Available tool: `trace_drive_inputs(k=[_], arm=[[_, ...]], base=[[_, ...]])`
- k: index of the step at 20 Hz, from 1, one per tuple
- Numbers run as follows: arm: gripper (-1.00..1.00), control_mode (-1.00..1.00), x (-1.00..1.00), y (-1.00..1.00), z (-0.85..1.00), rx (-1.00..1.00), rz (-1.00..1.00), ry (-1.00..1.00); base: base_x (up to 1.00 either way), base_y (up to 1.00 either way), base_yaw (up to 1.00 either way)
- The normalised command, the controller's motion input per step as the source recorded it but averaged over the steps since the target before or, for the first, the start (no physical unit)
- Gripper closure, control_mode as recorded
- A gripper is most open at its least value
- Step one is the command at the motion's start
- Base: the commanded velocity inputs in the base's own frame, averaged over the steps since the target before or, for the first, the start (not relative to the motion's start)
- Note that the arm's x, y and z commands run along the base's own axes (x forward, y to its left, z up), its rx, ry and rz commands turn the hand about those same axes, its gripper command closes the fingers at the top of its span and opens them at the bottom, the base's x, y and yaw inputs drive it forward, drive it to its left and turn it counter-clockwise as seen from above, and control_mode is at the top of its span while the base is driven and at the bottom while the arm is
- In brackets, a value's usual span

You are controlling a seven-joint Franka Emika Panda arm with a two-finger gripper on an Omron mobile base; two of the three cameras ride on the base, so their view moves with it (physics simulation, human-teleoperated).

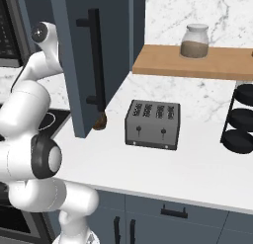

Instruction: Put the shaker and condiment bottle from the counter next to their counterparts in the cabinet.

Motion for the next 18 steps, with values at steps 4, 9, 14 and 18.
trace_drive_inputs(k=[4, 9, 14, 18], arm=[[1.00, -1.00, 0.49, 0.00, -0.35, 0.00, 0.00, -0.01], [1.00, -1.00, 0.56, 0.00, -0.34, 0.00, 0.00, -0.01], [1.00, -1.00, 0.65, 0.00, -0.31, 0.01, 0.00, 0.00], [1.00, -1.00, 0.66, 0.00, -0.29, 0.02, 0.00, 0.00]], base=[[0.00, 0.00, 0.00], [0.00, 0.00, 0.00], [0.00, 0.00, 0.00], [0.00, 0.00, 0.00]])
